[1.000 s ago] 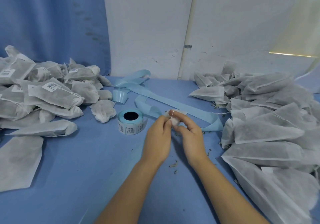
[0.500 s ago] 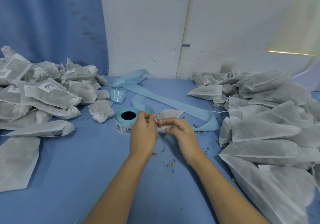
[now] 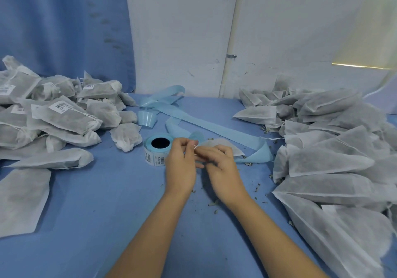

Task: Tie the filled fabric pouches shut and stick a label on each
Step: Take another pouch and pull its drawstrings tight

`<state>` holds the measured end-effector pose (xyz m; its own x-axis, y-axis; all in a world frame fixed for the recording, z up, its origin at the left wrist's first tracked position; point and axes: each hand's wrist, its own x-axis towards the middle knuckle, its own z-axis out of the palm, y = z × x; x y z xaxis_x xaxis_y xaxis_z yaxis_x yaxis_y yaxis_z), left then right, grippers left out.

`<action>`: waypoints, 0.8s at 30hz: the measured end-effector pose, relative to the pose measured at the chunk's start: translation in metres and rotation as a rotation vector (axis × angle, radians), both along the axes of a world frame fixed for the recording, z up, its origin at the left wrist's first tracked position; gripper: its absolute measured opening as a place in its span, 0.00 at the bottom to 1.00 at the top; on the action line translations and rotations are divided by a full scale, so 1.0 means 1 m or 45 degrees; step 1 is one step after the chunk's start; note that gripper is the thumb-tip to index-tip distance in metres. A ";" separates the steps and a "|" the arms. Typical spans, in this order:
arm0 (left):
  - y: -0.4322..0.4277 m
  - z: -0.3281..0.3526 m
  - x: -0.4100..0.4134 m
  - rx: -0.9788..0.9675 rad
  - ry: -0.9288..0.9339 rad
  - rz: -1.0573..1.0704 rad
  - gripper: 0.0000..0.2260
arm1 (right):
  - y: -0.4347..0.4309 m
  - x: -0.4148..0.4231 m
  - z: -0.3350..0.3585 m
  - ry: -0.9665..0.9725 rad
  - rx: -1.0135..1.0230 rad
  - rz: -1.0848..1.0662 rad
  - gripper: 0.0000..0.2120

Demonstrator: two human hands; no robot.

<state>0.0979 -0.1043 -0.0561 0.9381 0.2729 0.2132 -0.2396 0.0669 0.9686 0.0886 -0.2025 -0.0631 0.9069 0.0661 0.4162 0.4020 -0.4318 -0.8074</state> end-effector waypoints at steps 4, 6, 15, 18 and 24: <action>0.003 0.001 -0.001 0.062 -0.041 -0.055 0.08 | -0.003 0.000 0.008 0.190 0.484 0.005 0.23; 0.005 0.002 -0.001 0.116 -0.065 -0.075 0.08 | -0.007 0.002 0.008 0.226 0.585 0.036 0.20; 0.007 0.008 -0.001 -0.008 0.001 -0.165 0.07 | -0.009 0.002 0.008 0.218 0.547 0.043 0.20; 0.006 0.008 0.000 -0.068 0.005 -0.185 0.06 | -0.008 0.001 0.008 0.204 0.603 0.077 0.21; 0.008 0.002 0.000 0.247 -0.064 -0.090 0.06 | -0.010 0.002 0.007 0.110 0.377 0.037 0.23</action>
